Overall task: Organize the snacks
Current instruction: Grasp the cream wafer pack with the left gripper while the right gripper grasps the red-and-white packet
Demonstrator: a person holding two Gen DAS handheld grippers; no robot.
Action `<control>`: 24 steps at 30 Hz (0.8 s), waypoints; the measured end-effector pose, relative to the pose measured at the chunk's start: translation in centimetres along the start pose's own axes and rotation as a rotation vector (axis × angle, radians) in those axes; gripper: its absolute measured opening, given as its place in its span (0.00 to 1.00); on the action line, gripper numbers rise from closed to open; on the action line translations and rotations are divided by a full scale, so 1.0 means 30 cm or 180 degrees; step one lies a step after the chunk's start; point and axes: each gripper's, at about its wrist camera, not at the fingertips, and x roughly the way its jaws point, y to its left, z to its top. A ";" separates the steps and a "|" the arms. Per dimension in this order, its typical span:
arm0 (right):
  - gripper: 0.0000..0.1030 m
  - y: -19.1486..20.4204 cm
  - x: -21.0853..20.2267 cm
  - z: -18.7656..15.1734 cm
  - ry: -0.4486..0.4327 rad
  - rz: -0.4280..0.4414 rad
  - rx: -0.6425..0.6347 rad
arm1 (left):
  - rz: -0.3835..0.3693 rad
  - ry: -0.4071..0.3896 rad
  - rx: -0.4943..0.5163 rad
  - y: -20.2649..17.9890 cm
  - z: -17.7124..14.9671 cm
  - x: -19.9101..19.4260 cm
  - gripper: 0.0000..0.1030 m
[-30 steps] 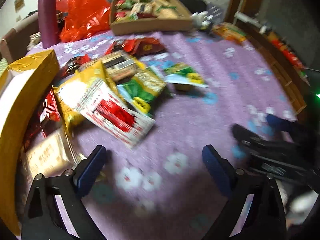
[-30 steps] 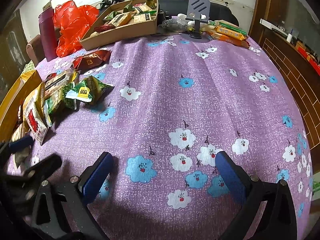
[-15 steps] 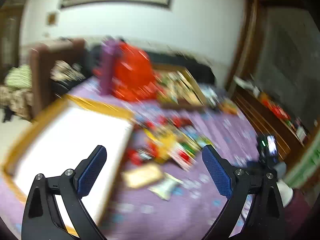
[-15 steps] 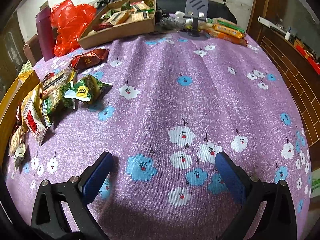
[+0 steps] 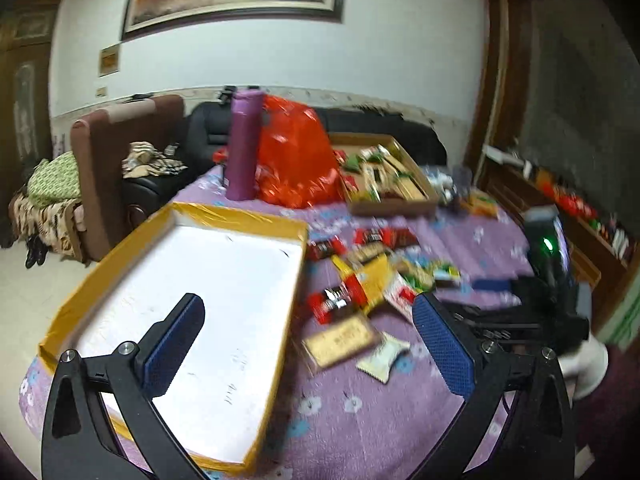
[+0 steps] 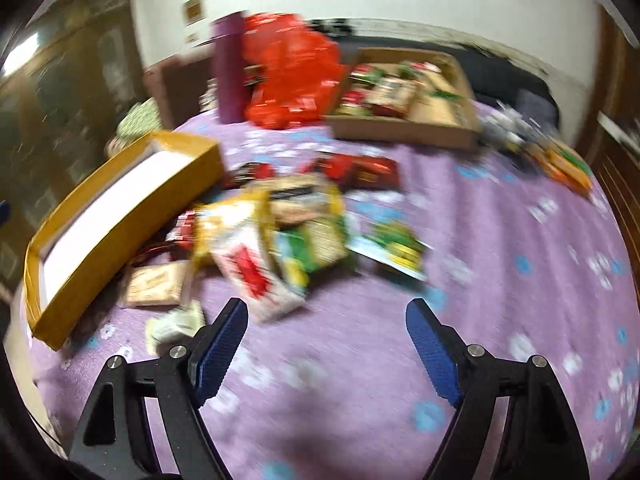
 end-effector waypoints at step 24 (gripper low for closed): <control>0.28 0.009 0.060 0.006 -0.0115 0.0448 0.0297 | -0.0301 0.1286 0.1125 -0.191 -0.063 0.394 0.80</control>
